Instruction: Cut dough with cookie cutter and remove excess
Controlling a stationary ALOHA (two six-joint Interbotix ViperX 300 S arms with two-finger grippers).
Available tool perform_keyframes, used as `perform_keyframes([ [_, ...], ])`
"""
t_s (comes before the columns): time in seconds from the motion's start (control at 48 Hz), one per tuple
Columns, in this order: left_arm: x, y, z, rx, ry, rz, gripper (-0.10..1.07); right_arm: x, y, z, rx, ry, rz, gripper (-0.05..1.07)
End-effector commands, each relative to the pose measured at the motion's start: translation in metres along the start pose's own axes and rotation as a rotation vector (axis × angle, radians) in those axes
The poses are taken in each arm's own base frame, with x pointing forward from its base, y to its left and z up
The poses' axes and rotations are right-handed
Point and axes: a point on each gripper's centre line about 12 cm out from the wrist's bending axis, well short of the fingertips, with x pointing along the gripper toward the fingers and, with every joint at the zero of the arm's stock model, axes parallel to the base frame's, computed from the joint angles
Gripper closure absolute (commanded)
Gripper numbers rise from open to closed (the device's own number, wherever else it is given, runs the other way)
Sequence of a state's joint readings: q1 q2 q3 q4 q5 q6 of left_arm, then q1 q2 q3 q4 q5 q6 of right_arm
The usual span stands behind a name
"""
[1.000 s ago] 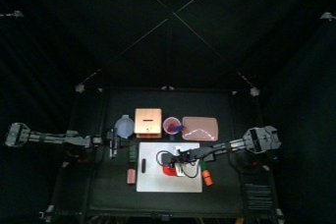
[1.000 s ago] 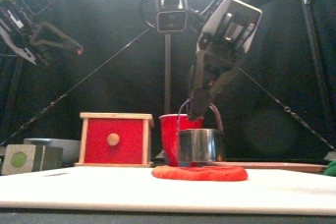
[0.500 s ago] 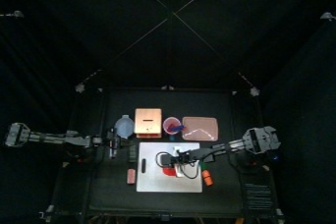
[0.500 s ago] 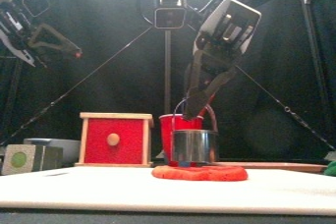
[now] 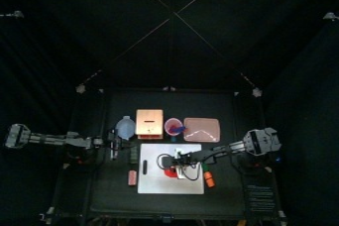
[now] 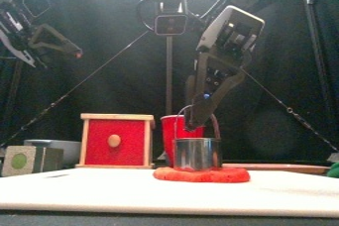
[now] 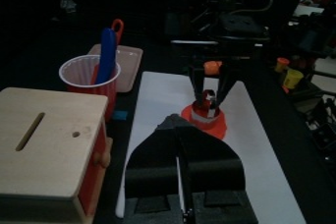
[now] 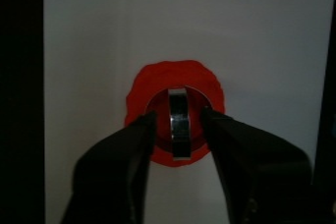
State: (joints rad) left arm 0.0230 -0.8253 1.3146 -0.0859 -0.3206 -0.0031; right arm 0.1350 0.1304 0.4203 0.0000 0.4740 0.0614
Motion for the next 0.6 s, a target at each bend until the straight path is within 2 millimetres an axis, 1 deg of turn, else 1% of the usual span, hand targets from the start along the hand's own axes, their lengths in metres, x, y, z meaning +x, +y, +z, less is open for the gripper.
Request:
perform_keyframes([
  [0.0,0.002,-0.001,0.006,0.001,-0.015,-0.002,0.96,-0.015,0.000,0.012,0.000,-0.052,0.002,0.14],
  [0.104,0.002,-0.001,0.007,0.004,-0.018,-0.003,0.96,-0.029,0.000,0.019,-0.002,-0.090,0.004,0.05],
  [0.167,0.002,-0.001,0.009,0.006,-0.023,-0.003,0.96,-0.042,0.000,0.023,-0.006,-0.127,0.004,0.05],
  [0.229,0.003,-0.001,0.010,0.007,-0.028,-0.002,0.96,-0.060,-0.001,0.026,-0.014,-0.181,0.000,0.05],
  [0.312,0.003,-0.001,0.012,0.006,-0.034,-0.004,0.96,-0.081,-0.003,0.021,-0.020,-0.252,-0.002,0.05],
  [0.438,0.003,-0.001,0.011,0.006,-0.029,-0.004,0.96,-0.105,-0.008,-0.002,0.005,-0.376,0.004,0.05],
  [0.521,0.003,-0.001,0.011,0.006,-0.034,-0.004,0.96,-0.120,-0.011,-0.024,0.016,-0.502,0.009,0.05],
  [0.583,0.003,-0.002,0.013,0.004,-0.044,-0.006,0.95,-0.126,-0.014,-0.040,0.009,-0.583,0.005,0.05],
])
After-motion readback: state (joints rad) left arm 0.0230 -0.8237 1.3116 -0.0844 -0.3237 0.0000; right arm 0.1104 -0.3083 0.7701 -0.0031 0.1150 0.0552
